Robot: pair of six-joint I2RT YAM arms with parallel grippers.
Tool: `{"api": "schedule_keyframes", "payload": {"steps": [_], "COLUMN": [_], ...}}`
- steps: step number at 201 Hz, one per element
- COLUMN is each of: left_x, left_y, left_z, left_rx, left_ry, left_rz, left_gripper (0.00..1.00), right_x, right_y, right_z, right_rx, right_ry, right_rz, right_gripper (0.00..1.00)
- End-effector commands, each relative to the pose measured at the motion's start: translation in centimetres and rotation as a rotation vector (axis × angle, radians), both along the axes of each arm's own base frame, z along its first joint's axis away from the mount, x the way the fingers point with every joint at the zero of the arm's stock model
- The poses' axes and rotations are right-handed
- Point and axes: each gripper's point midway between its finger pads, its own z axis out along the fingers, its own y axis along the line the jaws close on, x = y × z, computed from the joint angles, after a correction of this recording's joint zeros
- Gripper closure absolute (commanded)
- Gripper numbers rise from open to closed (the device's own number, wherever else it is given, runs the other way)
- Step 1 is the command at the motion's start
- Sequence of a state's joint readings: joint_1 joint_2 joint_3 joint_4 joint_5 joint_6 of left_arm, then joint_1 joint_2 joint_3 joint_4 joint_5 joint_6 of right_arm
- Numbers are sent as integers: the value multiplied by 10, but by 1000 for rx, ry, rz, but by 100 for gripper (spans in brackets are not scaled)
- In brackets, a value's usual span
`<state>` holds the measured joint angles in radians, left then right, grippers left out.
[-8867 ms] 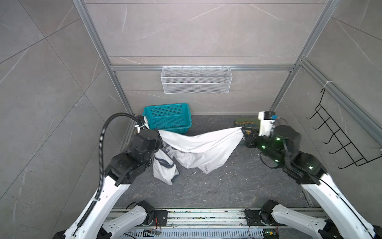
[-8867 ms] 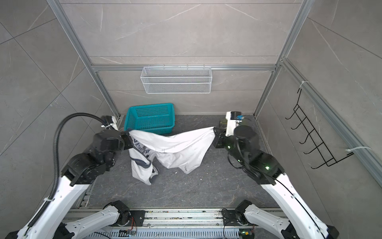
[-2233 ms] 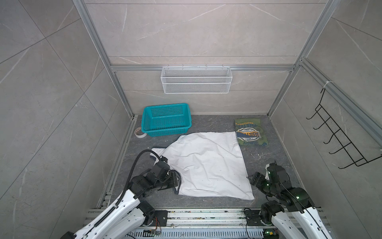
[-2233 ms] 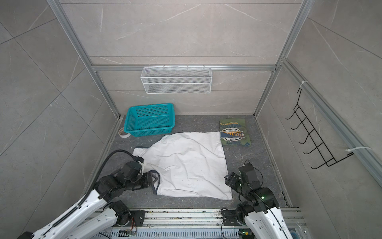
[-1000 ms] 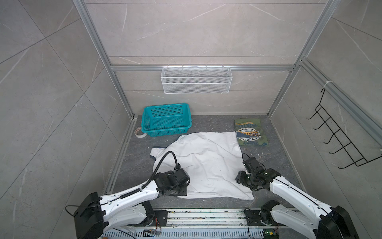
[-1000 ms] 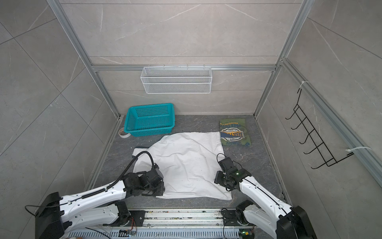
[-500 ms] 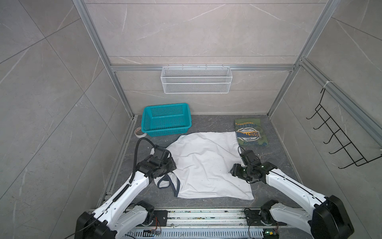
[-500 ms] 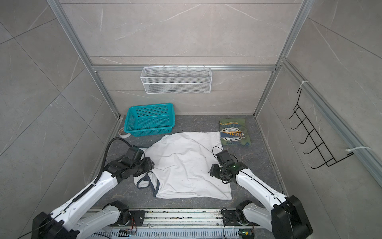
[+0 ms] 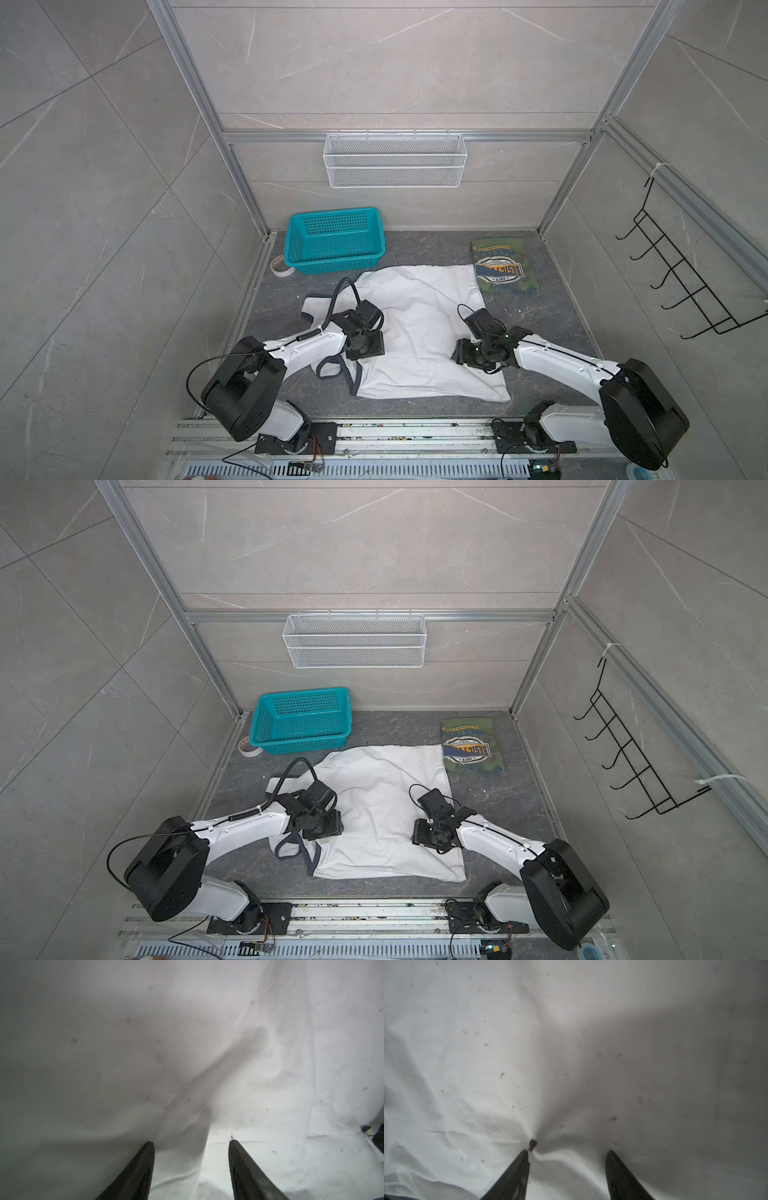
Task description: Fold and stack the tank tops
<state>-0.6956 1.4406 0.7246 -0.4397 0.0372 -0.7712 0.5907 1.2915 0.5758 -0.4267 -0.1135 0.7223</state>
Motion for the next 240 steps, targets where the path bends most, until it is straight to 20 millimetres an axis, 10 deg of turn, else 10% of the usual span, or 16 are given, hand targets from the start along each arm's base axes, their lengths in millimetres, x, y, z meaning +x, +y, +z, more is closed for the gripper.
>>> {"api": "schedule_keyframes", "payload": {"steps": [1, 32, 72, 136, 193, 240], "left_x": [-25, -35, 34, 121, 91, 52], "left_y": [26, 47, 16, -37, -30, 1], "left_z": [-1, 28, 94, 72, 20, -6], "left_rx": [40, 24, -36, -22, -6, 28], "left_ry": [15, -72, -263, -236, -109, -64], "left_rz": [48, 80, 24, -35, -36, 11], "left_gripper": [41, 42, 42, 42, 44, 44], "right_x": [-36, -28, 55, 177, 258, 287], "right_y": [-4, -1, -15, -38, -62, -70], "right_z": [-18, 12, 74, 78, 50, 31], "right_rx": [-25, -33, -178, -142, -179, -245], "right_ry": [102, 21, -233, -231, -182, -128], "right_rz": [14, 52, 5, -139, -202, -204], "right_gripper": [40, 40, 39, 39, 43, 40]}}
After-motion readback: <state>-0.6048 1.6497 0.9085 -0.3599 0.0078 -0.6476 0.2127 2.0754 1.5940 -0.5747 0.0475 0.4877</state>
